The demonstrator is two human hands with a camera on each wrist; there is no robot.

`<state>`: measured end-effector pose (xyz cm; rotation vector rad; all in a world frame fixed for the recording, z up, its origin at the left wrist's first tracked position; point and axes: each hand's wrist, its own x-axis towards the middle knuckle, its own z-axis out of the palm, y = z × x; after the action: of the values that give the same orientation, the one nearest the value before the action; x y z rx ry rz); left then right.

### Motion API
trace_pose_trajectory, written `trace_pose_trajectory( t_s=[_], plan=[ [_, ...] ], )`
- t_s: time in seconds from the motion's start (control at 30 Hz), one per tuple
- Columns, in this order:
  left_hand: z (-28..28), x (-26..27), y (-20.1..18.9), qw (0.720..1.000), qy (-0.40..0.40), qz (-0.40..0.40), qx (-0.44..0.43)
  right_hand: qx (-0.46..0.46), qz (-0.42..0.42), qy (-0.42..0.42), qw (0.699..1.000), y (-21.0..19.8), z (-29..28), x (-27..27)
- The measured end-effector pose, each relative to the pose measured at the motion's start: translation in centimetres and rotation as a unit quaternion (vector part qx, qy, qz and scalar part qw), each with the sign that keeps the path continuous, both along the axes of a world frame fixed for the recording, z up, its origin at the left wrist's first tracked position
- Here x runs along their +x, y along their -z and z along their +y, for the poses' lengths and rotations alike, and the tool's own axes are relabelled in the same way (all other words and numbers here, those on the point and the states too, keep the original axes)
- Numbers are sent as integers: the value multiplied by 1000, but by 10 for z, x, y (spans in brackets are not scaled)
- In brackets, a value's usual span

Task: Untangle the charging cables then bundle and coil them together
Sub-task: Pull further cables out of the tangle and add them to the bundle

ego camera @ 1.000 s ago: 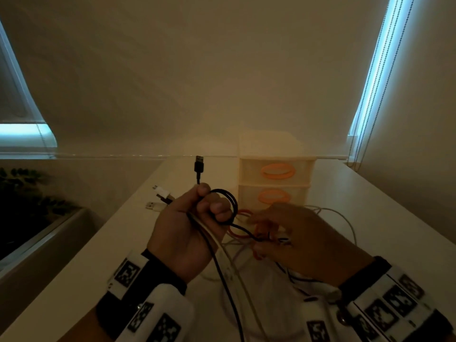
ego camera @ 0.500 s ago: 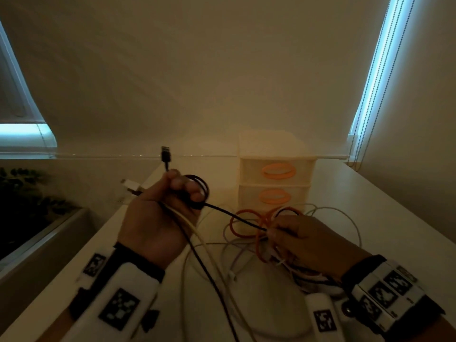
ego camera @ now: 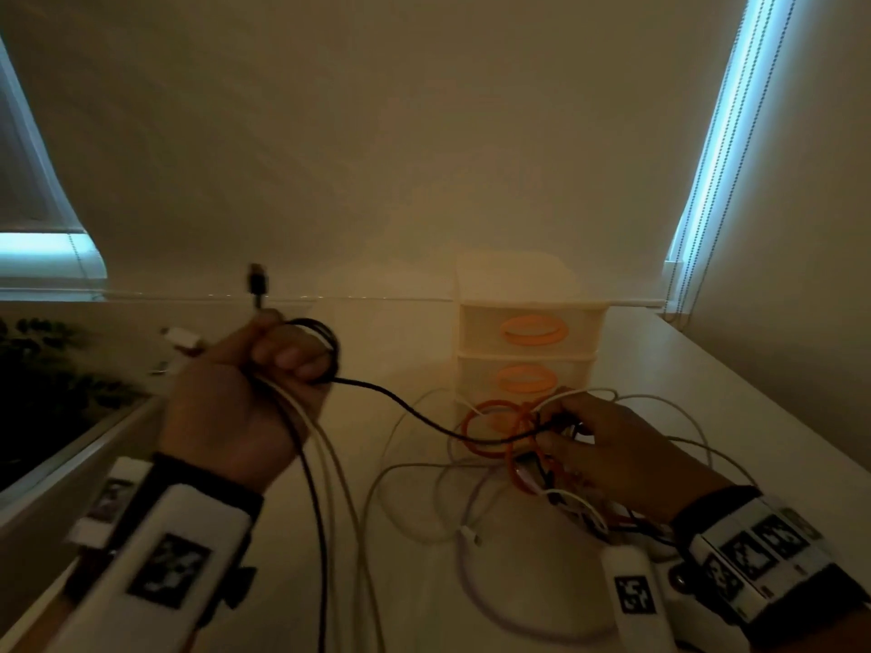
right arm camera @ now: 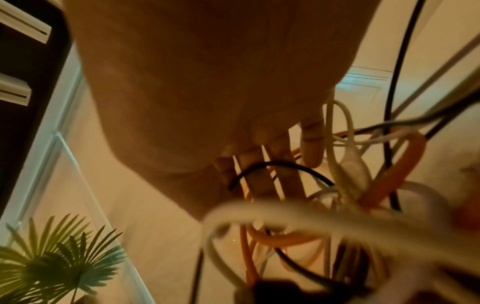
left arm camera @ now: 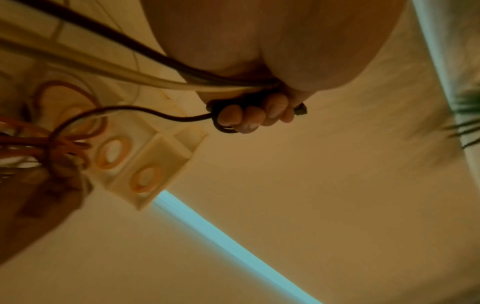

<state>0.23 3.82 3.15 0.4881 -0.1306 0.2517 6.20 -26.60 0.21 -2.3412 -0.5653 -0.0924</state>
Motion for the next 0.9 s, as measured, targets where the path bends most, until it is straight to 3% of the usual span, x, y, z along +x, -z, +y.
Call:
trace_pose_trajectory(
  t_s=[0.03,0.1,0.17,0.27,0.33,0.4,0.47,0.53,0.63,0.73,0.83,0.9],
  plan=[
    [-15,-9,-13,998,52,-18,15,-17,2,-18,1000,-1,-1,-2],
    [-21,-2,-12,998,40,-13,53,-63,-11,-35,997,-6,-7,-7],
    [-25,1,-9,996,58,4,67,-53,-47,-27,997,-18,-14,-12],
    [-39,1,-6,994,84,12,74,95,-129,-53,986,-33,-16,-23],
    [-53,0,-2,991,115,7,66,167,-114,-71,977,-37,-2,-34],
    [-67,-3,1,987,142,12,72,140,-115,-82,980,-30,15,-39],
    [-77,-6,4,983,168,9,75,46,-129,-118,984,-19,29,-38],
    [-82,-7,6,979,186,3,78,4,-89,-182,979,-9,37,-32],
    [-72,-7,6,977,199,-11,72,-3,-5,-180,984,-6,34,-28],
    [-50,-5,2,972,222,-34,70,67,91,-153,982,-10,18,-26],
    [-40,-7,1,958,264,-39,105,203,187,-115,954,-17,8,-22],
    [-48,-10,7,948,278,-27,149,178,140,-59,972,-18,11,-19]
  ],
)
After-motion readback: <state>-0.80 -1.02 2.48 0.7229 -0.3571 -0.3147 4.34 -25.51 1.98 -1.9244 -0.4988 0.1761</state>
